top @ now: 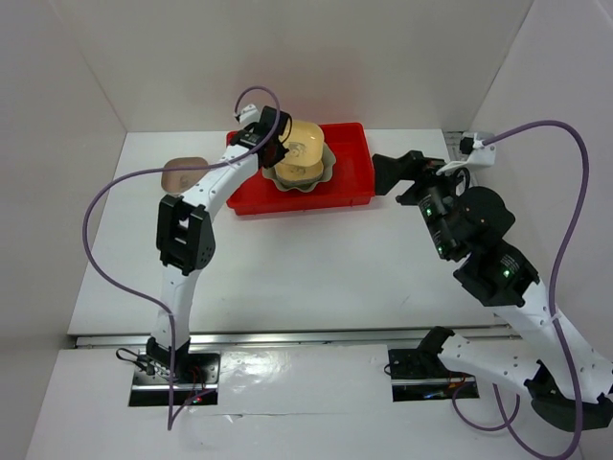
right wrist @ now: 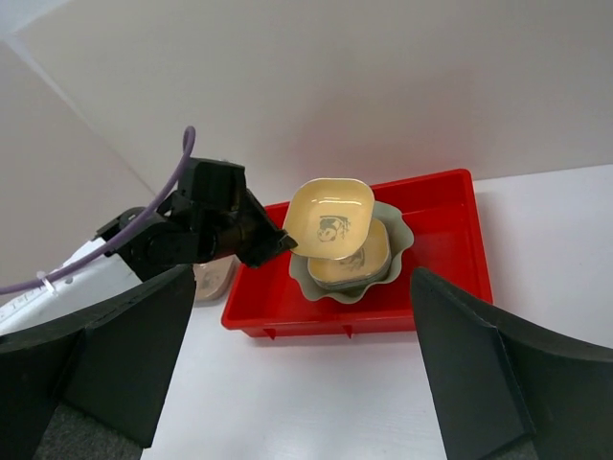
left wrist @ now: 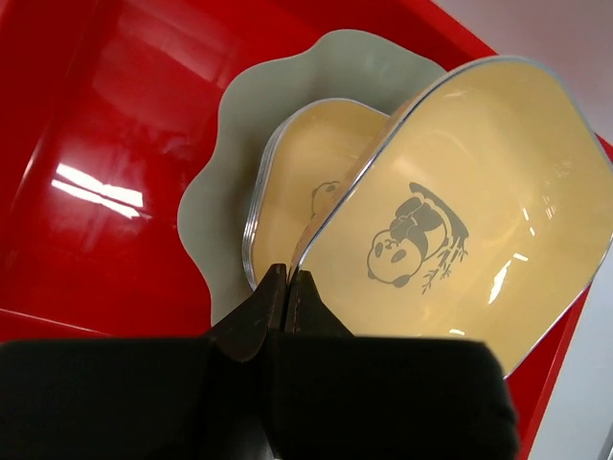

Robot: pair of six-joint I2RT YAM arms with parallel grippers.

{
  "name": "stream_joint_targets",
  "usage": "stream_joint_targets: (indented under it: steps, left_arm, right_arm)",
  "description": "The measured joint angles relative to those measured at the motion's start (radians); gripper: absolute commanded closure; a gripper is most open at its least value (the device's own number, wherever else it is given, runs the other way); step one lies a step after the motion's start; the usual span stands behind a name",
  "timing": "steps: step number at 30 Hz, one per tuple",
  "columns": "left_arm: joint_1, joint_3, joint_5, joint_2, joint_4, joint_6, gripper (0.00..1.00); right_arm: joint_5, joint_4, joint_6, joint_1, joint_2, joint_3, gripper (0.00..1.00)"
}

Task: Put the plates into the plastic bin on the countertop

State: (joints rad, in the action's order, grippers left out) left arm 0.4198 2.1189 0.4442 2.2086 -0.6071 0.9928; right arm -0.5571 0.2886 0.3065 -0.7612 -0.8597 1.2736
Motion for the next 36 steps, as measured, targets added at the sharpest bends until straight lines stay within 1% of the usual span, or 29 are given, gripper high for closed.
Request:
stream_joint_targets:
  steps: [7, 8, 10, 11, 15, 16, 17, 19, 22, 23, 24, 26, 27, 28, 31, 34, 36]
  left_arm:
    - [-0.019, 0.0, -0.027, 0.016, -0.013, 0.142, 1.0]
    - [-0.022, 0.0, -0.032, 0.018, -0.011, 0.151, 0.91]
    - [-0.025, 0.002, -0.045, 0.029, -0.006, 0.17, 0.78]
    - [-0.026, 0.002, -0.055, 0.036, -0.003, 0.176, 0.74]
    - [-0.026, 0.002, -0.09, 0.068, 0.008, 0.195, 0.54]
    - [-0.026, 0.002, -0.098, 0.074, 0.009, 0.195, 0.47]
    - [-0.026, 0.002, -0.106, 0.077, 0.01, 0.196, 0.35]
    - [-0.026, 0.002, -0.114, 0.078, 0.01, 0.2, 0.34]
    - [-0.024, -0.024, -0.11, 0.05, 0.024, 0.189, 0.31]
    - [-0.025, -0.042, -0.105, 0.03, 0.022, 0.184, 0.28]
    - [-0.025, -0.061, -0.09, 0.001, 0.015, 0.167, 0.17]
    - [-0.027, -0.074, -0.053, -0.061, -0.007, 0.13, 0.1]
    - [-0.031, -0.075, -0.037, -0.097, -0.014, 0.112, 0.04]
    - [-0.04, -0.075, -0.023, -0.132, -0.021, 0.099, 0.02]
    - [-0.113, -0.082, -0.015, -0.249, -0.019, 0.047, 0.0]
    - [-0.275, -0.071, -0.045, -0.305, 0.006, -0.037, 0.0]
    - [-0.394, -0.036, -0.096, -0.276, 0.02, -0.116, 0.0]
  right_arm:
    - [-0.008, 0.021, 0.0, 0.0, -0.024, 0.0, 0.0]
    - [-0.007, 0.026, 0.0, 0.0, -0.026, 0.0, 0.0]
    - [-0.008, 0.04, 0.0, 0.0, -0.028, 0.0, 0.0]
    - [-0.008, 0.044, 0.0, 0.0, -0.028, 0.0, 0.0]
    - [-0.008, 0.054, 0.0, 0.0, -0.025, 0.0, 0.0]
    - [-0.008, 0.056, 0.0, 0.0, -0.023, 0.0, 0.0]
    - [-0.009, 0.057, 0.0, 0.0, -0.022, 0.0, 0.0]
    - [-0.009, 0.059, 0.0, 0.0, -0.019, 0.0, 0.0]
    - [-0.008, 0.063, 0.0, 0.0, -0.019, 0.0, 0.0]
    - [-0.007, 0.063, 0.0, 0.0, -0.019, 0.0, 0.0]
    - [-0.007, 0.063, 0.0, 0.0, -0.02, 0.0, 0.0]
    - [-0.004, 0.063, -0.001, 0.0, -0.023, 0.0, 0.0]
    - [-0.003, 0.063, -0.001, 0.0, -0.026, 0.0, 0.0]
    - [0.001, 0.063, -0.001, 0.0, -0.03, 0.0, 0.0]
    - [0.026, 0.055, -0.002, 0.0, -0.04, -0.015, 0.0]
    - [0.069, 0.045, -0.015, 0.0, -0.042, -0.055, 0.0]
    - [0.108, 0.041, -0.032, 0.001, -0.049, -0.076, 0.0]
